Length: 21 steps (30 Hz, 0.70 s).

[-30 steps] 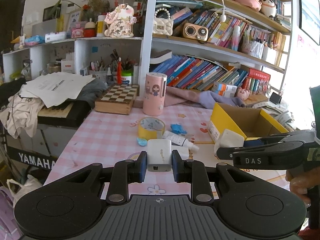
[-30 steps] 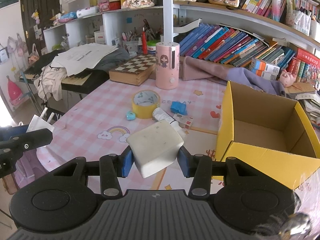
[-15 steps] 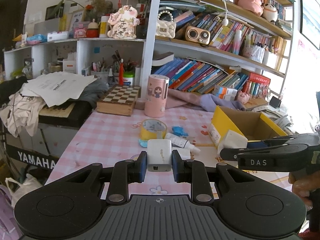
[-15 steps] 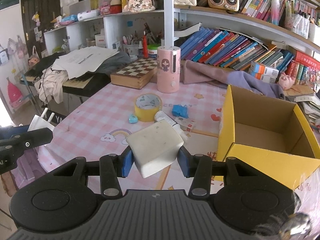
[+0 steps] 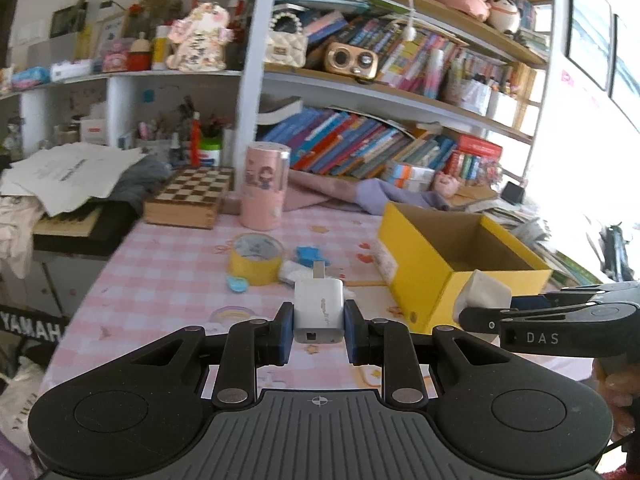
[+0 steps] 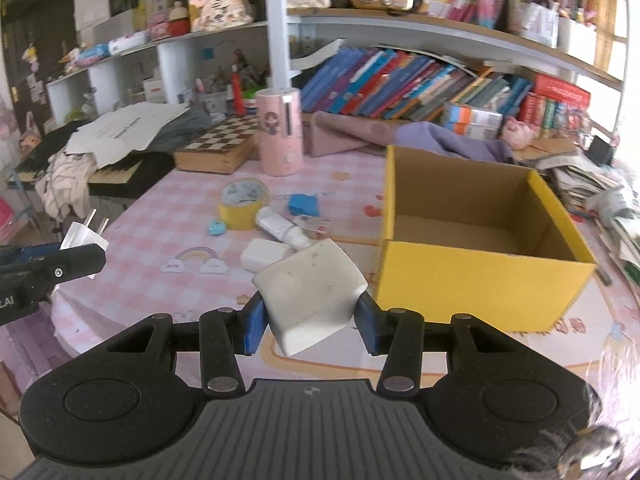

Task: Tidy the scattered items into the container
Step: 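Lift both held items and carry them over the yellow box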

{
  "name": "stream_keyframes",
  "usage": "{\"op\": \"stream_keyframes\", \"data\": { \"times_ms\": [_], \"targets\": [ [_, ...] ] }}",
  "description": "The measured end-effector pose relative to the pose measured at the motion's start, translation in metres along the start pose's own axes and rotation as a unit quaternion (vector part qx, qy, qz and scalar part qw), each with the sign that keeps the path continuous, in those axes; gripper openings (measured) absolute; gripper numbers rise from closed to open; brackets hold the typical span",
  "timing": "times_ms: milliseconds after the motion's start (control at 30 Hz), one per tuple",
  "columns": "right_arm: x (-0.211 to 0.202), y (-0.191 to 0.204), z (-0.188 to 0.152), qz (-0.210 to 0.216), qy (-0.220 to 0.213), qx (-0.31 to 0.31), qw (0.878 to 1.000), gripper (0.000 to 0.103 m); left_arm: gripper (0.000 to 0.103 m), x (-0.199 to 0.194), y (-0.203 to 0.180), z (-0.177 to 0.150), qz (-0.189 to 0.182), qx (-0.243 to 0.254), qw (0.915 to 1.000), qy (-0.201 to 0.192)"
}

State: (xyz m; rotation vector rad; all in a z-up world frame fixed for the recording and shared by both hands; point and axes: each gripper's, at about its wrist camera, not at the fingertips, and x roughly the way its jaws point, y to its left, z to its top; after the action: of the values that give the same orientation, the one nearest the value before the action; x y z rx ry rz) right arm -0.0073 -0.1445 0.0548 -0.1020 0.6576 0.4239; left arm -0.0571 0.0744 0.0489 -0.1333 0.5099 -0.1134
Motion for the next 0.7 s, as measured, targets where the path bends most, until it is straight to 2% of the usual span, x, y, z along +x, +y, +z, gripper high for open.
{"op": "stream_keyframes", "data": {
  "times_ms": [367, 567, 700],
  "targets": [
    [-0.028, -0.039, -0.026, -0.053, 0.005, 0.042, 0.998, 0.044, 0.024, 0.013, -0.014, -0.009, -0.071, -0.016, 0.9969, 0.031],
    [-0.043, -0.061, -0.043, -0.087, 0.008, 0.074, 0.993, 0.044, 0.024, 0.033, -0.042, -0.013, -0.114, 0.017, 0.9911, 0.067],
    [-0.051, -0.076, -0.053, -0.104, 0.012, 0.096, 0.990, 0.044, 0.024, 0.041, -0.062, -0.015, -0.138, 0.042, 0.9866, 0.076]
  ]
}}
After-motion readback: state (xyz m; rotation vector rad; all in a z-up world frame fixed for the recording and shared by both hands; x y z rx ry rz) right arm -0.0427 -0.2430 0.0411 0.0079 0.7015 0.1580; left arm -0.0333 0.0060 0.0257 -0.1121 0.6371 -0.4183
